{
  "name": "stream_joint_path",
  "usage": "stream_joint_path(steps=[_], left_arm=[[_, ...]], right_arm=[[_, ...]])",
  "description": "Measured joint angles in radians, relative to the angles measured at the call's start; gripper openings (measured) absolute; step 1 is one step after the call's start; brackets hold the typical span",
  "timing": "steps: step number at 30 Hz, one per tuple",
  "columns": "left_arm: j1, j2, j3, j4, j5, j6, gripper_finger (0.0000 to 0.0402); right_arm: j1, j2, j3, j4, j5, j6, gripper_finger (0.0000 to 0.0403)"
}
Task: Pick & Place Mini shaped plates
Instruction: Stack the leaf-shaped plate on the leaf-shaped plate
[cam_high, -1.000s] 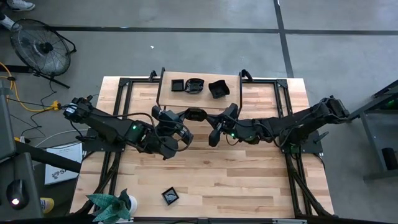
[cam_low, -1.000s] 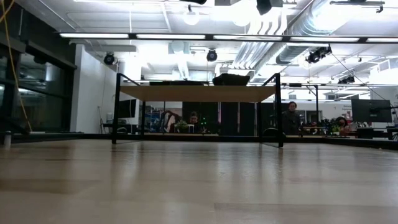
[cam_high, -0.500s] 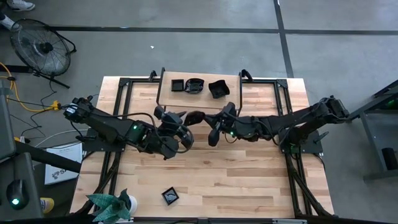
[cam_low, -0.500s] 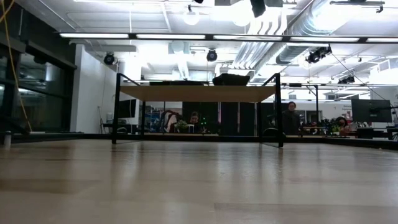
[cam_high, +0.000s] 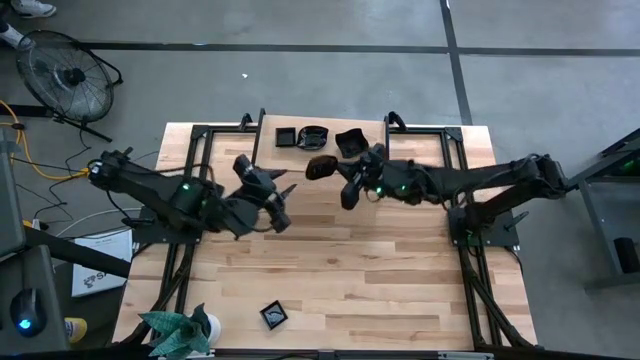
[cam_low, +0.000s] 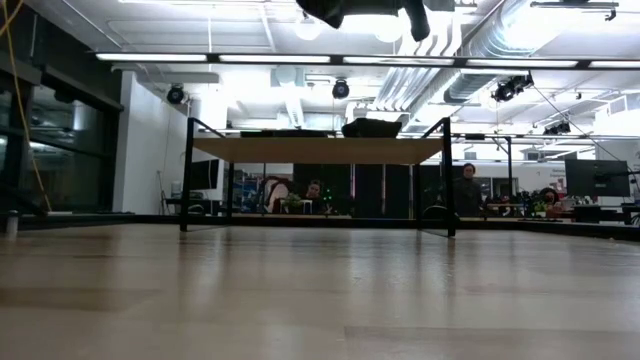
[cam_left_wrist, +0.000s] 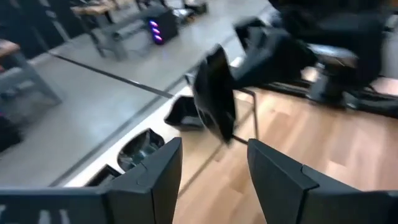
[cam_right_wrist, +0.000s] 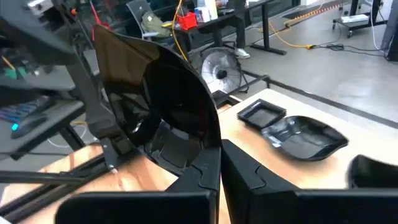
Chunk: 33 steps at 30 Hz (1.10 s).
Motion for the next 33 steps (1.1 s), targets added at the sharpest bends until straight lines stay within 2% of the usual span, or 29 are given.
stream_joint_path(steps=[3,8,11,15,20,26,29,33], left_arm=[[0.000,-0.046,0.000,-0.053,0.082,-0.029,0.0179],[0.000,-0.109,0.000,-0.183,0.182,-0.117,0.0179],[0.000,-0.137,0.000,-0.262,0.201,-0.176,0.0179],[0.000,-0.155,0.001,-0.350,0.201,-0.247,0.0179],[0.000,-0.155,0.001,-0.405,0.202,-0.288,0.0179],[0.000,-0.156,0.001,-0.411,0.217,-0.294,0.0179],[0.000,-0.166,0.001,-0.415,0.259,-0.293,0.0179],[0.000,-0.176,0.002,-0.417,0.353,-0.299,0.0179]], right_arm=[[-0.065,-0.033,0.000,-0.036,-0.092,-0.038,0.0000],[-0.222,-0.063,0.000,-0.098,-0.336,-0.047,0.0000],[-0.319,-0.061,0.002,-0.125,-0.492,-0.048,0.0000],[-0.412,-0.032,0.075,-0.213,-0.614,-0.087,0.0000],[-0.481,0.054,0.273,-0.409,-0.696,-0.227,0.0000],[-0.518,0.245,0.590,-0.726,-0.770,-0.513,0.0000],[-0.528,0.347,0.747,-0.862,-0.796,-0.657,0.0000],[-0.548,0.478,0.944,-0.996,-0.802,-0.773,0.0000]])
